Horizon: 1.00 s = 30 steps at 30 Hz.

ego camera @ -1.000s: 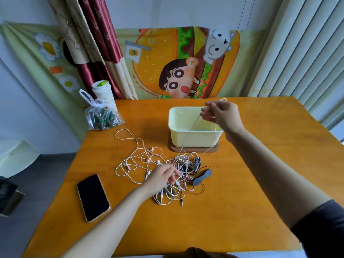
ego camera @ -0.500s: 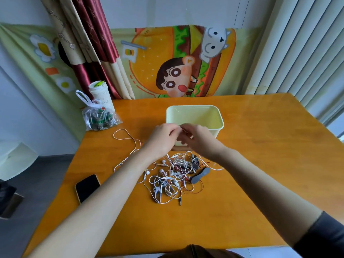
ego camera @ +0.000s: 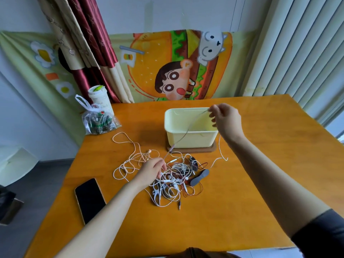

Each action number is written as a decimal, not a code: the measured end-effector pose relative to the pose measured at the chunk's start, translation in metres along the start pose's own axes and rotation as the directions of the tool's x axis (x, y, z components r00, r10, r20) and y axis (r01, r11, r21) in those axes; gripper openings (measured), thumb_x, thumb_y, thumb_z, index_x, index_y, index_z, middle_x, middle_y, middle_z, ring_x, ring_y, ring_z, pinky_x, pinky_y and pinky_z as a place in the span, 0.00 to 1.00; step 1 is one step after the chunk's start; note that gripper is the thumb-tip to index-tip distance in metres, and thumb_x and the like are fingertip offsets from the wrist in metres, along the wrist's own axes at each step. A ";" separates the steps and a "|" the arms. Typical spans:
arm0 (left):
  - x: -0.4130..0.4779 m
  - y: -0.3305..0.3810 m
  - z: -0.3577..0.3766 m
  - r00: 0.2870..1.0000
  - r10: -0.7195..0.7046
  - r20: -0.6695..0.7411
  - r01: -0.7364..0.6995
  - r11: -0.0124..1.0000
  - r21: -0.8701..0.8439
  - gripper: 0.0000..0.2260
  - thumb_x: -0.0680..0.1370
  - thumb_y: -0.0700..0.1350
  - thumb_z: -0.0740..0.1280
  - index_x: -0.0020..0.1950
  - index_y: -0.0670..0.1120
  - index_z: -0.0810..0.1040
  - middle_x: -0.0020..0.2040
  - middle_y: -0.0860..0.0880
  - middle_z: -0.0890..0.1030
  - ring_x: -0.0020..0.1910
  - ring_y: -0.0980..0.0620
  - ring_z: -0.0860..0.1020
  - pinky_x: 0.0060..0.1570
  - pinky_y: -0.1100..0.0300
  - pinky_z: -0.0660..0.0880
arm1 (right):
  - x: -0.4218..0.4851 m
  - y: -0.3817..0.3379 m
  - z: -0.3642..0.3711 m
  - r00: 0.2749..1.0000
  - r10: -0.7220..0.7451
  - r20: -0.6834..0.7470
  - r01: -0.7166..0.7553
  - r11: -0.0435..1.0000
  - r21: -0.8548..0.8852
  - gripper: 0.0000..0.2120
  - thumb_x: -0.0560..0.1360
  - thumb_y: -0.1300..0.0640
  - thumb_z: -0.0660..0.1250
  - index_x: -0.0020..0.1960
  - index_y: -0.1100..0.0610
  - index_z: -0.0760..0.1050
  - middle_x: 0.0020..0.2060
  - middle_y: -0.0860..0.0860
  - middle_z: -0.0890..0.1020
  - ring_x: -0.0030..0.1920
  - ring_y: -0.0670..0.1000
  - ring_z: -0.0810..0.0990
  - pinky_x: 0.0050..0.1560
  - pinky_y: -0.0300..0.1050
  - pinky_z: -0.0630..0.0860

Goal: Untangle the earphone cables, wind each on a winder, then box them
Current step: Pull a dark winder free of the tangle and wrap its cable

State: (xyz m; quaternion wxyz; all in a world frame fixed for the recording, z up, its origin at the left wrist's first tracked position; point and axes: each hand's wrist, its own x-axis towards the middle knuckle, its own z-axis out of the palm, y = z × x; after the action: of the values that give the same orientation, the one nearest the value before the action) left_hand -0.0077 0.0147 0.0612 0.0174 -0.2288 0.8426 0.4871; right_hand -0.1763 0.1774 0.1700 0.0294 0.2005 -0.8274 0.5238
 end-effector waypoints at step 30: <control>0.005 0.026 -0.014 0.966 0.169 -0.198 -0.179 0.983 -0.037 0.11 0.82 0.41 0.57 0.43 0.48 0.77 0.34 0.48 0.76 0.35 0.55 0.75 0.42 0.66 0.71 | -0.023 0.023 0.008 0.981 0.019 0.194 0.101 0.801 -0.590 0.11 0.79 0.62 0.60 0.57 0.55 0.77 0.55 0.53 0.79 0.50 0.56 0.79 0.46 0.50 0.78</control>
State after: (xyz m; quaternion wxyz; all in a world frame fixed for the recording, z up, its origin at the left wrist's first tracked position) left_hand -0.0198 0.0125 0.0885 -0.1138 -0.2006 0.8436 0.4850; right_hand -0.1626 0.1854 0.1407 0.0231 0.2478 -0.9444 0.2147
